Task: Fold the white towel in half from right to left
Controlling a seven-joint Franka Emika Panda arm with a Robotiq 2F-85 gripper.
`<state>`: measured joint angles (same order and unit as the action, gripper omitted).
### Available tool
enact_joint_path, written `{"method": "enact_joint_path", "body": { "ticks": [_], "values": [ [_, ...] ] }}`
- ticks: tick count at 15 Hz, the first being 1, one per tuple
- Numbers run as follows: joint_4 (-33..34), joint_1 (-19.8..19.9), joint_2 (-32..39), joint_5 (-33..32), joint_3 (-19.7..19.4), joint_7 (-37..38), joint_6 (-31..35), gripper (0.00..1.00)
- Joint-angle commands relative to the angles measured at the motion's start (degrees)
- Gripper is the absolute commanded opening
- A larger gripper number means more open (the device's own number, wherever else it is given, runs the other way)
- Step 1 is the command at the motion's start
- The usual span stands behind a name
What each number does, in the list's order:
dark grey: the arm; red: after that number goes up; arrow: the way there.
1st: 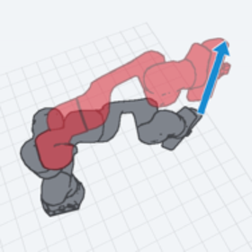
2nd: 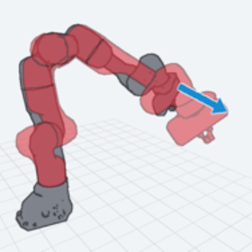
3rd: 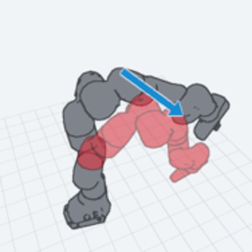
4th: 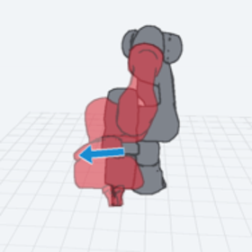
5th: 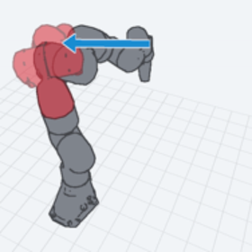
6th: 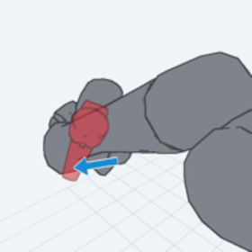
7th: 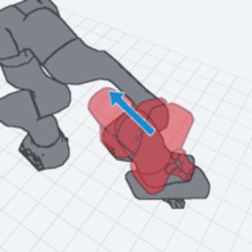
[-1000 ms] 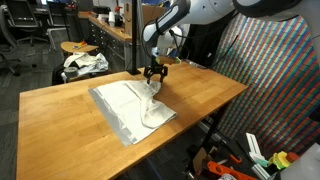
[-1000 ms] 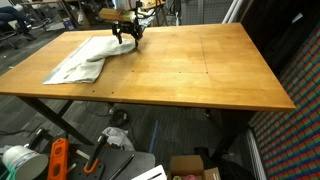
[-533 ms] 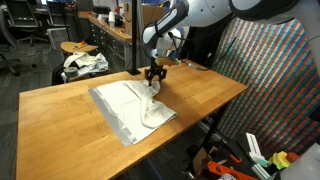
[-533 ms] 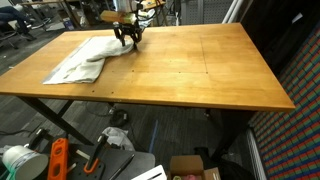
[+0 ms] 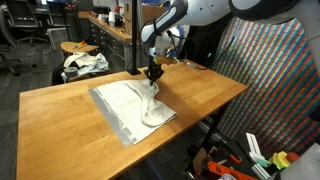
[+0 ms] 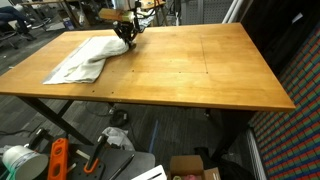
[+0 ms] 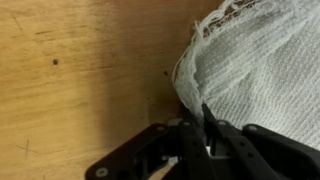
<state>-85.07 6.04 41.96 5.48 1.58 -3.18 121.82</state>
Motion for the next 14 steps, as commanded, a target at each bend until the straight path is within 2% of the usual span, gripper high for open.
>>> {"method": "enact_joint_path", "body": {
  "ticks": [1, 6, 14],
  "values": [
    [0.26, -0.65, -1.75, 1.50, 0.58, 0.28, -0.71, 0.15],
    [-2.41, -2.49, -6.52, 1.56, 1.12, 1.99, 1.36, 0.18],
    [-5.18, -7.18, -11.89, 1.64, 2.72, 5.15, 2.07, 0.16]
  ]
}}
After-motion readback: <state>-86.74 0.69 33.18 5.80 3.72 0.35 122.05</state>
